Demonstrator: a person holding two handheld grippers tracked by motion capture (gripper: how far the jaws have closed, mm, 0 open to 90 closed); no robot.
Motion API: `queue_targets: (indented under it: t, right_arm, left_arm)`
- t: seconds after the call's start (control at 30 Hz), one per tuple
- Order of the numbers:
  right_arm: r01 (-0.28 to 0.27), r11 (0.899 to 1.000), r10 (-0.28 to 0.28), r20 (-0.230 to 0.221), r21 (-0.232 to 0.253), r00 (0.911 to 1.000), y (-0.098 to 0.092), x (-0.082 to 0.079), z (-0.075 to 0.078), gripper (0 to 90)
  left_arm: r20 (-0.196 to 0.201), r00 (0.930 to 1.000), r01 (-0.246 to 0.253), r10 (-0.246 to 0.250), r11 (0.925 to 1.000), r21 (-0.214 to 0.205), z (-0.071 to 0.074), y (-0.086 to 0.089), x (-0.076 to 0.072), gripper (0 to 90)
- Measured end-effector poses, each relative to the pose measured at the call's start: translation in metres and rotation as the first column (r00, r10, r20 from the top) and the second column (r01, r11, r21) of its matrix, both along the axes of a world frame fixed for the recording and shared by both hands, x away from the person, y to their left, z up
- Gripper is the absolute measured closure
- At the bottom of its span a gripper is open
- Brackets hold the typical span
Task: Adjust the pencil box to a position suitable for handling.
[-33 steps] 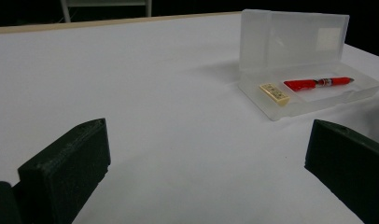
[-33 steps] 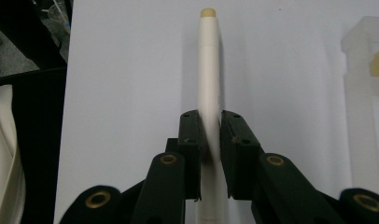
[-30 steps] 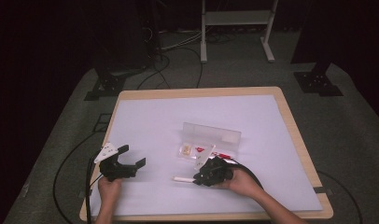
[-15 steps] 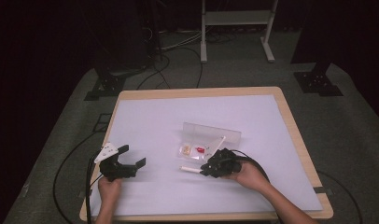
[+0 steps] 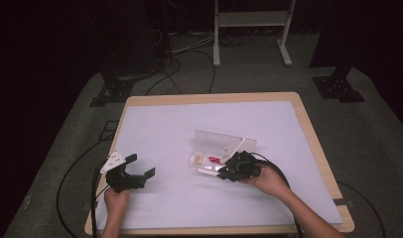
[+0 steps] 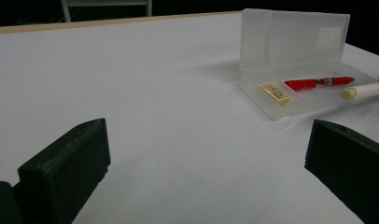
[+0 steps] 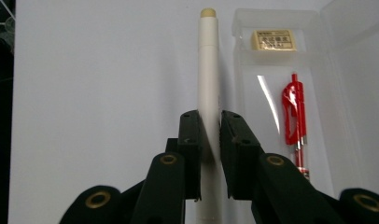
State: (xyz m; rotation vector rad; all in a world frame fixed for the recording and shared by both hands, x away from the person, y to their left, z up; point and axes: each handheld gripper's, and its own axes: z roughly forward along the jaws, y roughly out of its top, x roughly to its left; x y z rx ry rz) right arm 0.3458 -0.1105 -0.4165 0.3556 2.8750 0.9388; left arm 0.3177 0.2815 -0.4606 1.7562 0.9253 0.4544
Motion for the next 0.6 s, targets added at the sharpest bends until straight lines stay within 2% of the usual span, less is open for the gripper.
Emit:
queue_targets:
  t: [0.6]
  right_arm:
    - [0.06, 0.998, -0.06, 0.0, -0.015, 0.9982, -0.013, 0.021, 0.002, 78.0]
  left_arm:
    - [-0.001, 1.0, -0.002, 0.002, 1.0, -0.005, 0.0, 0.0, 0.0, 0.0]
